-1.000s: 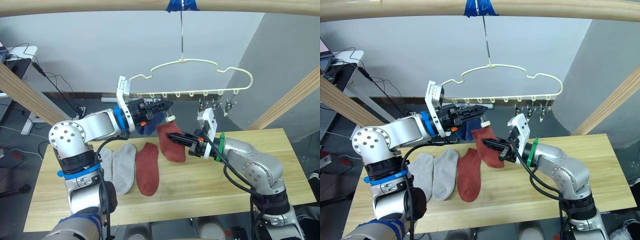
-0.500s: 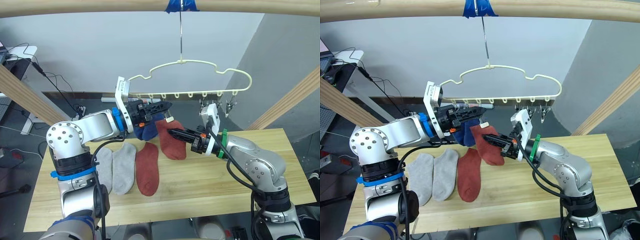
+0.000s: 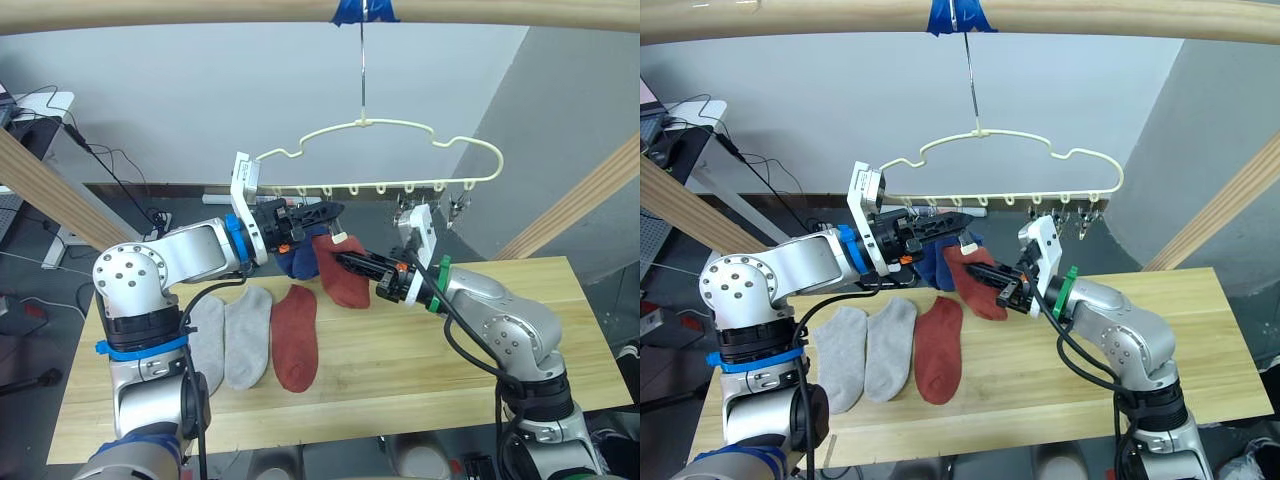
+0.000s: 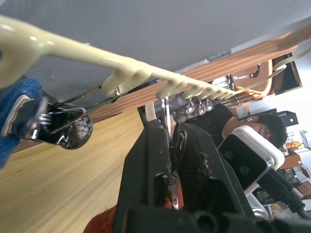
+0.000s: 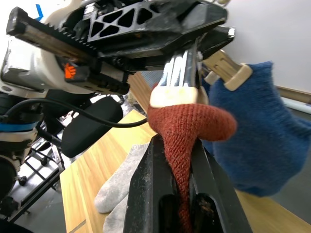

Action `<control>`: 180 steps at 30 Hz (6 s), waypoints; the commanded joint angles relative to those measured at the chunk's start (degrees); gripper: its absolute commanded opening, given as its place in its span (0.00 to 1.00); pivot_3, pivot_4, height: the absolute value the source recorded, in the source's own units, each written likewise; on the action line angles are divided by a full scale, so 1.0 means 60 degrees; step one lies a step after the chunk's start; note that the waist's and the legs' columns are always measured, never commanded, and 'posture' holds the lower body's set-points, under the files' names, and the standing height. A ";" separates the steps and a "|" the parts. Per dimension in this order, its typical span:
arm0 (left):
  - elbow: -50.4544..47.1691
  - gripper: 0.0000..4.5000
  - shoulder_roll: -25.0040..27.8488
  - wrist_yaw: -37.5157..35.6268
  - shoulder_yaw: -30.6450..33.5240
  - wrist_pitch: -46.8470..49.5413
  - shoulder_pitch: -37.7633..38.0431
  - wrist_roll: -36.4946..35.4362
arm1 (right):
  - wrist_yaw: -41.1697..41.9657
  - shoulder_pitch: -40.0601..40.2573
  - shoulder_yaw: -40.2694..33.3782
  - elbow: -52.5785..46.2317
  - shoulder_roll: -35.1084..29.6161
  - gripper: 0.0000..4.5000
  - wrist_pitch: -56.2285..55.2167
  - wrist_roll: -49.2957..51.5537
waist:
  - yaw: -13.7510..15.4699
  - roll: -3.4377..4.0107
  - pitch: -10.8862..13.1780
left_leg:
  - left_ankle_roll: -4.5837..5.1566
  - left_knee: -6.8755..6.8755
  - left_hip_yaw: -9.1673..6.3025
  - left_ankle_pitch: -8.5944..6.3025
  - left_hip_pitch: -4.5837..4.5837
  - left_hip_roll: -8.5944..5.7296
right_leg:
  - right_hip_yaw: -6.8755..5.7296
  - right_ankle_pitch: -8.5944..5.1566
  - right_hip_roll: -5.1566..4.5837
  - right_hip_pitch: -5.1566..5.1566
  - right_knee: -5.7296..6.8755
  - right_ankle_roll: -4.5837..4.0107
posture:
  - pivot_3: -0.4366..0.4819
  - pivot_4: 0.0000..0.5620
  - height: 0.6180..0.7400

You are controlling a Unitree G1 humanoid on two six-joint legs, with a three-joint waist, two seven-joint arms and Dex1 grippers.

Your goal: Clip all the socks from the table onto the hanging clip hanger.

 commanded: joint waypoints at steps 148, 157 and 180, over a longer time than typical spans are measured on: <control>-0.5668 1.00 0.1653 -0.5630 -0.2649 -0.8449 0.4782 0.7767 | -0.4357 0.1209 0.0382 -0.2171 0.1963 1.00 -0.2646 -0.5443 | 0.0228 0.0062 0.0050 | 0.0037 -0.0019 0.0018 -0.0017 -0.0053 0.0012 | 0.0018 0.0007 0.0011 -0.0062 0.0006 -0.0007 | 0.41 0.57 1.00; -0.5628 1.00 0.1630 -0.5632 -0.2659 -0.8430 0.4755 0.7794 | -0.4361 0.1019 0.0601 -0.1985 0.2227 1.00 -0.2889 -0.5383 | 0.0227 0.0063 0.0052 | 0.0037 -0.0021 0.0019 -0.0017 -0.0055 0.0013 | 0.0020 0.0007 0.0010 -0.0065 0.0003 -0.0006 | 0.41 0.57 1.00; -0.5782 1.00 0.1549 -0.5588 -0.2706 -0.8416 0.4885 0.7812 | -0.4340 0.0481 0.0545 -0.1353 0.2822 1.00 -0.3144 -0.5093 | 0.0227 0.0064 0.0054 | 0.0037 -0.0022 0.0018 -0.0017 -0.0057 0.0013 | 0.0020 0.0007 0.0009 -0.0067 0.0002 -0.0007 | 0.42 0.55 1.00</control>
